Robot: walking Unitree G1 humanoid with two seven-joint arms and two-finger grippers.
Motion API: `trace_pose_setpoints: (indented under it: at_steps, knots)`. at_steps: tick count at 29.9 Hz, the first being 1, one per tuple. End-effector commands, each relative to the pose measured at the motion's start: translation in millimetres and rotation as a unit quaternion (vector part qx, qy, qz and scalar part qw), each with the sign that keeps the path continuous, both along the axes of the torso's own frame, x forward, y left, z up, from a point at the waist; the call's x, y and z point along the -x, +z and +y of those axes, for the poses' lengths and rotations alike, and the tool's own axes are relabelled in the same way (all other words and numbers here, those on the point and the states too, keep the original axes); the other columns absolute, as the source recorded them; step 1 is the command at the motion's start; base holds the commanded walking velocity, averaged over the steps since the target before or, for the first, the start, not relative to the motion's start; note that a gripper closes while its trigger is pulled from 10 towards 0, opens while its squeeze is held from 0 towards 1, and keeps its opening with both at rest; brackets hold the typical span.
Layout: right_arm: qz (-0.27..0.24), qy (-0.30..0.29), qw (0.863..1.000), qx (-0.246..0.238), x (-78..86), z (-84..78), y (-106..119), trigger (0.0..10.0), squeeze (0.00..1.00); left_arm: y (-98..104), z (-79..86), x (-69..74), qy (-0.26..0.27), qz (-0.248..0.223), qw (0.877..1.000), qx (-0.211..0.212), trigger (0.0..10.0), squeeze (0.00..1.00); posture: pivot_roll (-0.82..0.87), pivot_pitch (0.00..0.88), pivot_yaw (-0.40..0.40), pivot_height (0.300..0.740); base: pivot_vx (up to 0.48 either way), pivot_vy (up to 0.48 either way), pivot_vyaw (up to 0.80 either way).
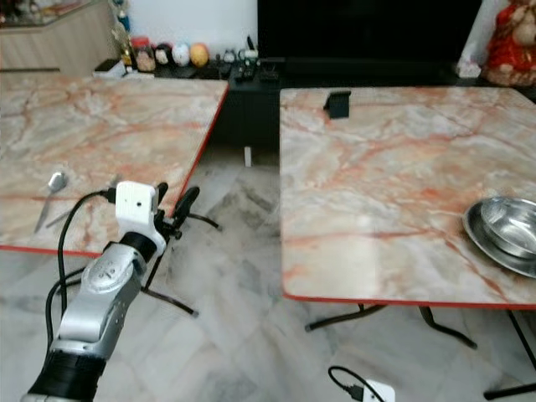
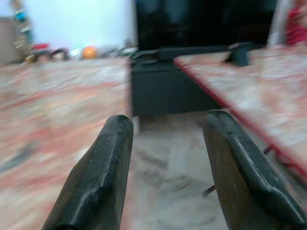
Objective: Setting the table
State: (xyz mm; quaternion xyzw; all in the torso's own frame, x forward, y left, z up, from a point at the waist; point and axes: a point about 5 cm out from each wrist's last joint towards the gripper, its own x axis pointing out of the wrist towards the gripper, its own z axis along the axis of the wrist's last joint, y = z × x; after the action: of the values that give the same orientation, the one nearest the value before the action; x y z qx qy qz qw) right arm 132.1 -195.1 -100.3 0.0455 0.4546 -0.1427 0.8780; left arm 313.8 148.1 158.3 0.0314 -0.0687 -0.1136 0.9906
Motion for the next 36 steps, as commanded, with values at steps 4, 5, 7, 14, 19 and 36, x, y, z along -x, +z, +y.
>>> trace_pose_setpoints:
  at_steps: [4,5,7,14,19,36]
  knots:
    - [0.002,-0.004,1.000,-0.004,1.1,2.1,-0.7,10.0,0.00,2.4,-1.5,-1.5,0.000,-0.002,1.000,-0.003,10.0,0.00,0.05,0.000,-0.008,0.740,0.000,0.319,0.00]
    - [0.002,-0.005,1.000,-0.004,1.1,2.1,-0.7,10.0,0.00,2.5,-1.5,-1.6,0.000,-0.002,1.000,-0.003,10.0,0.00,0.05,0.000,-0.007,0.740,0.000,0.319,0.00]
    - [0.002,-0.005,1.000,-0.004,1.3,2.1,-0.8,10.0,0.00,2.4,-1.4,-1.5,0.000,-0.002,1.000,-0.003,10.0,0.00,0.05,0.000,-0.008,0.740,0.000,0.319,0.00]
    - [0.002,-0.003,1.000,-0.005,1.1,1.9,-0.7,10.0,0.00,2.1,1.3,-1.0,0.004,-0.001,1.000,-0.004,10.0,0.00,0.05,0.000,-0.013,0.740,0.000,0.318,0.00]
    - [0.001,-0.003,1.000,-0.004,0.7,1.5,-0.5,10.0,0.00,1.7,1.1,-1.0,0.005,-0.001,1.000,-0.004,10.0,0.00,0.05,0.000,-0.012,0.740,0.000,0.317,0.00]
    - [0.000,0.002,1.000,-0.002,0.7,0.4,-0.3,10.0,0.00,2.2,4.1,-1.5,0.011,-0.004,1.000,-0.004,10.0,0.00,0.07,0.000,-0.020,0.740,0.000,0.311,0.00]
